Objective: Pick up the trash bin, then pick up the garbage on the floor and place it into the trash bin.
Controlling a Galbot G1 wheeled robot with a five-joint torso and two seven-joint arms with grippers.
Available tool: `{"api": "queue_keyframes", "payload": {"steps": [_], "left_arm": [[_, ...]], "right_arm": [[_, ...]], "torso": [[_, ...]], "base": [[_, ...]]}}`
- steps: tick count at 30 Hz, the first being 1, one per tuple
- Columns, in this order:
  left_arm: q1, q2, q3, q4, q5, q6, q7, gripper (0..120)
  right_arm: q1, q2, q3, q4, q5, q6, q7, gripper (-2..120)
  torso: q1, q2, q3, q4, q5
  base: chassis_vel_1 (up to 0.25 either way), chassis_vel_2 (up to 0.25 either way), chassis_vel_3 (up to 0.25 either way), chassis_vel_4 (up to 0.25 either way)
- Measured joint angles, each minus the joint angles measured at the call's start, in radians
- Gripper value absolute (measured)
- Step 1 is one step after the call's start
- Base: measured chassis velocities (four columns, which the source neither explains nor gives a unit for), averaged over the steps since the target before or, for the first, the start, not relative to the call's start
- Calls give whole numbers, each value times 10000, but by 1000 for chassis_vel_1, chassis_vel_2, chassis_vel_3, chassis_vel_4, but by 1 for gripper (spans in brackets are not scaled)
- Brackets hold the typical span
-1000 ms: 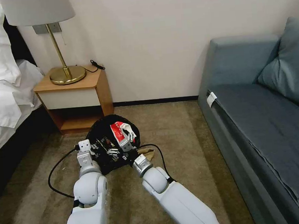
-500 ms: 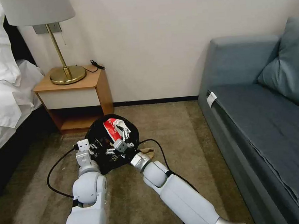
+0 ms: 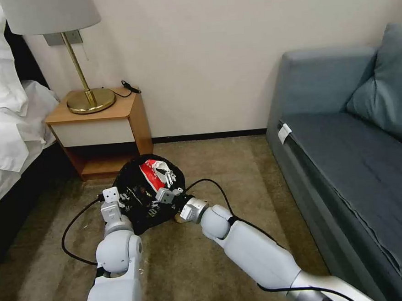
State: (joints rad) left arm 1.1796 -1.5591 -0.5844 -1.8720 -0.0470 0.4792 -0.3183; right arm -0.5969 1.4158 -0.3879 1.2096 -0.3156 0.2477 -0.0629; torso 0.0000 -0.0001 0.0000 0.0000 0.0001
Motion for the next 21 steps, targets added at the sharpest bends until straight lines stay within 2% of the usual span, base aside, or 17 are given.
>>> {"api": "queue_keyframes", "payload": {"steps": [2,4,9,15,21], "left_arm": [[-9,1,-1,13,4,2,0,1],[-45,-24,30,73,36,3,2,1],[-52,-47,60,149,83,4,8,1],[-88,-61,61,284,138,-12,12,1],[-139,-48,11,337,149,-28,20,1]], "right_arm": [[89,-74,-150,4,99,-37,-98,100],[631,-388,-835,-1,841,-186,-706,100],[1084,-559,-1224,-122,1294,-302,-1115,100],[2183,-897,-2166,-189,2797,-808,-1632,100],[3050,-1172,-2947,-144,3387,-821,-2376,100]], "torso": [[0,0,0,0,-1],[0,0,0,0,0],[0,0,0,-1,-1],[0,0,0,0,0],[1,0,0,-1,-1]], "base": [[0,0,0,0],[0,0,0,0],[0,0,0,0],[0,0,0,0],[0,0,0,0]]}}
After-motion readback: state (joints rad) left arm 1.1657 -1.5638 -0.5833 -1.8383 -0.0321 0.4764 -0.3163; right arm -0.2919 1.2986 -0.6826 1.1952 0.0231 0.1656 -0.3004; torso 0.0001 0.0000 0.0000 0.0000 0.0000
